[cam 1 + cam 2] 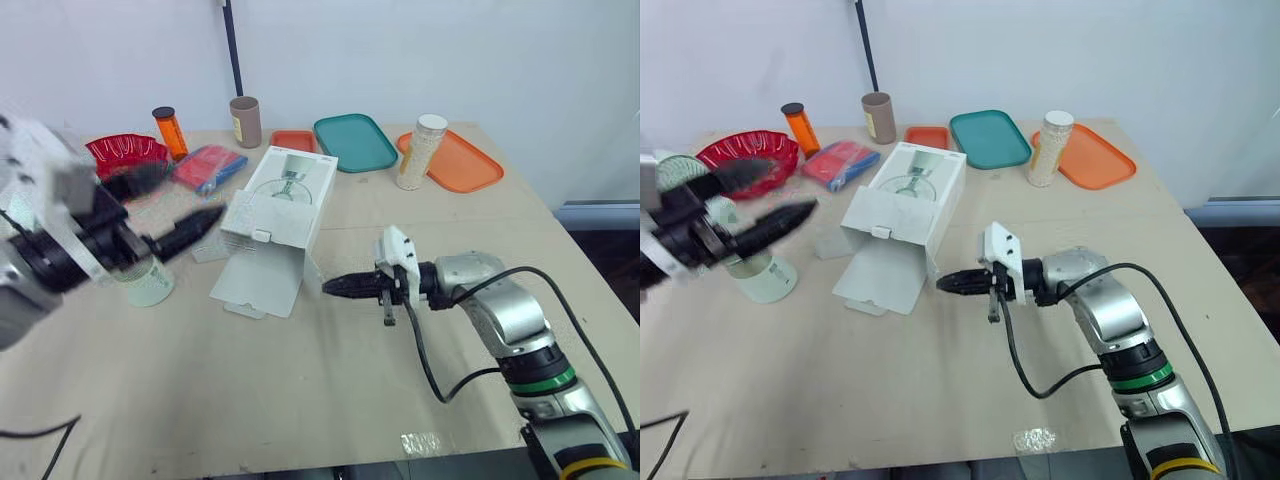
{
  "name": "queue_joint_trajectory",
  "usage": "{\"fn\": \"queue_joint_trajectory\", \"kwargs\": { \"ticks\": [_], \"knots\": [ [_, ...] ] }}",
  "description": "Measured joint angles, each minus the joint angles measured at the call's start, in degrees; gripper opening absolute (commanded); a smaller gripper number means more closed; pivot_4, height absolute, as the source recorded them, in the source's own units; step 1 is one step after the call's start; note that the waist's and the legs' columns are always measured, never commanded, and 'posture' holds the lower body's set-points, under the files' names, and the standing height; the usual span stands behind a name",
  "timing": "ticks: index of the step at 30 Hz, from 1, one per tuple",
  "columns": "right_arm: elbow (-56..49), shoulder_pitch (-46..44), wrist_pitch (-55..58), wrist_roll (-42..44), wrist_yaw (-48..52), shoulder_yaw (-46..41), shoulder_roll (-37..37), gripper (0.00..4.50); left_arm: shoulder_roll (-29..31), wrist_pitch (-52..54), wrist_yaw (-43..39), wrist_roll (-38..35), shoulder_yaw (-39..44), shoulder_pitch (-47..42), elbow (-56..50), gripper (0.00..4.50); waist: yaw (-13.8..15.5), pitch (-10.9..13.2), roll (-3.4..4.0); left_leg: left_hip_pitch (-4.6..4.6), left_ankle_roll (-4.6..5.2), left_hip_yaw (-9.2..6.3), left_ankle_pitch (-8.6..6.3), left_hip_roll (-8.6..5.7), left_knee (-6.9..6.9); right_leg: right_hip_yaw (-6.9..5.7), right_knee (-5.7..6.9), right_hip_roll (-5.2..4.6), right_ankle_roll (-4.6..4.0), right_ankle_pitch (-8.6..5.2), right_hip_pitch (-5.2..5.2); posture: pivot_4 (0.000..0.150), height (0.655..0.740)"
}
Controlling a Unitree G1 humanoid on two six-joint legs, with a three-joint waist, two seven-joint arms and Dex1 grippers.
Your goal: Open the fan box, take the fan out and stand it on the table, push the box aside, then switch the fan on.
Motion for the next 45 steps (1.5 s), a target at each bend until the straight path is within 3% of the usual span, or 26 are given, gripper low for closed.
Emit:
{"fn": "queue_joint_trajectory", "kwargs": {
  "ticks": [2, 3, 5, 12, 14, 17, 23, 27, 38, 45],
  "knots": [
    [0.01, -0.76, 0.91, 0.15, -1.42, -0.82, 0.43, 0.00, -0.09, 0.11, -1.08, -0.51, 0.11, 1.69, -0.98, 4.41, 0.17, 0.01, -0.01, 0.03, -0.01, -0.07, 0.02, 0.01, 0.00, -0.03, -0.02, 0.07, -0.02, 0.03, 0.08, 0.150, 0.7400],
    [-0.82, -2.43, 5.47, 0.92, -7.94, -4.10, 1.74, 0.40, -1.05, -0.42, -4.88, 2.57, -1.63, 12.55, -5.39, 4.50, 0.11, -0.01, 0.05, 0.11, 0.02, -0.01, 0.01, 0.01, -0.01, 0.02, -0.04, 0.06, -0.01, 0.04, 0.14, 0.150, 0.7400],
    [-1.41, -2.75, 6.78, 1.07, -9.73, -5.59, 1.73, 0.68, -1.98, -0.38, -5.77, 3.95, -2.98, 14.53, -6.11, 4.50, 0.21, 0.05, 0.12, 0.05, 0.06, 0.01, -0.01, 0.00, 0.00, 0.05, -0.08, 0.09, 0.02, 0.02, 0.12, 0.150, 0.7400],
    [-15.91, -1.99, 19.66, 3.26, -17.87, -4.42, 1.65, 3.80, -8.05, -11.49, -12.85, 22.52, -11.26, 27.70, -1.18, 4.50, 0.29, 0.03, 0.17, 0.03, 0.11, 0.03, -0.04, -0.01, -0.01, 0.05, -0.10, 0.06, 0.00, 0.01, 0.11, 0.150, 0.7400],
    [-16.98, -1.86, 22.13, 3.31, -19.26, -3.08, 1.73, 4.45, -8.54, -14.37, -14.67, 26.42, -12.83, 29.37, -0.04, 4.50, 0.29, 0.03, 0.17, 0.06, 0.11, 0.03, -0.04, -0.01, -0.01, 0.05, -0.10, 0.05, 0.00, 0.01, 0.14, 0.150, 0.7400],
    [-16.55, -1.79, 27.83, 2.16, -23.72, 0.08, 3.24, 4.45, -9.81, -18.92, -17.46, 31.41, -13.75, 31.55, 3.04, 4.50, 0.25, 0.02, 0.16, 0.07, 0.14, 0.04, -0.05, 0.00, -0.01, 0.05, -0.09, 0.06, 0.00, 0.01, 0.14, 0.150, 0.7400],
    [-10.26, -3.18, 36.22, 0.39, -34.14, 2.17, 14.13, 4.45, -12.79, -24.94, -21.18, 34.35, -14.72, 31.97, 3.86, 4.50, 0.21, 0.03, 0.17, 0.00, 0.15, 0.04, -0.06, 0.00, -0.03, 0.05, -0.09, 0.04, 0.00, 0.02, 0.06, 0.150, 0.7400],
    [-8.54, -6.00, 38.34, -0.35, -38.15, 2.04, 17.47, 4.45, -14.41, -27.75, -22.10, 37.48, -15.51, 33.70, 5.02, 4.50, 0.20, 0.02, 0.16, 0.00, 0.16, 0.02, -0.06, 0.00, -0.02, 0.03, -0.09, 0.03, 0.00, 0.02, 0.06, 0.150, 0.7400],
    [-6.96, -7.39, 44.94, -2.84, -48.35, 0.33, 23.39, 4.45, -18.20, -28.91, -18.39, 43.05, -18.37, 30.64, 7.09, 4.50, 0.18, 0.02, 0.16, 0.00, 0.18, 0.00, -0.07, 0.00, -0.02, 0.01, -0.09, 0.03, 0.00, 0.02, 0.07, 0.150, 0.7400],
    [0.82, -9.22, 42.20, -7.48, -55.98, -1.84, 27.89, 4.45, -18.49, -28.52, -17.55, 43.86, -20.21, 29.47, 7.07, 4.50, 0.11, 0.02, 0.17, -0.01, 0.18, 0.02, -0.07, 0.00, -0.04, 0.02, -0.08, 0.04, -0.01, 0.02, 0.03, 0.150, 0.7400]
  ]
}}
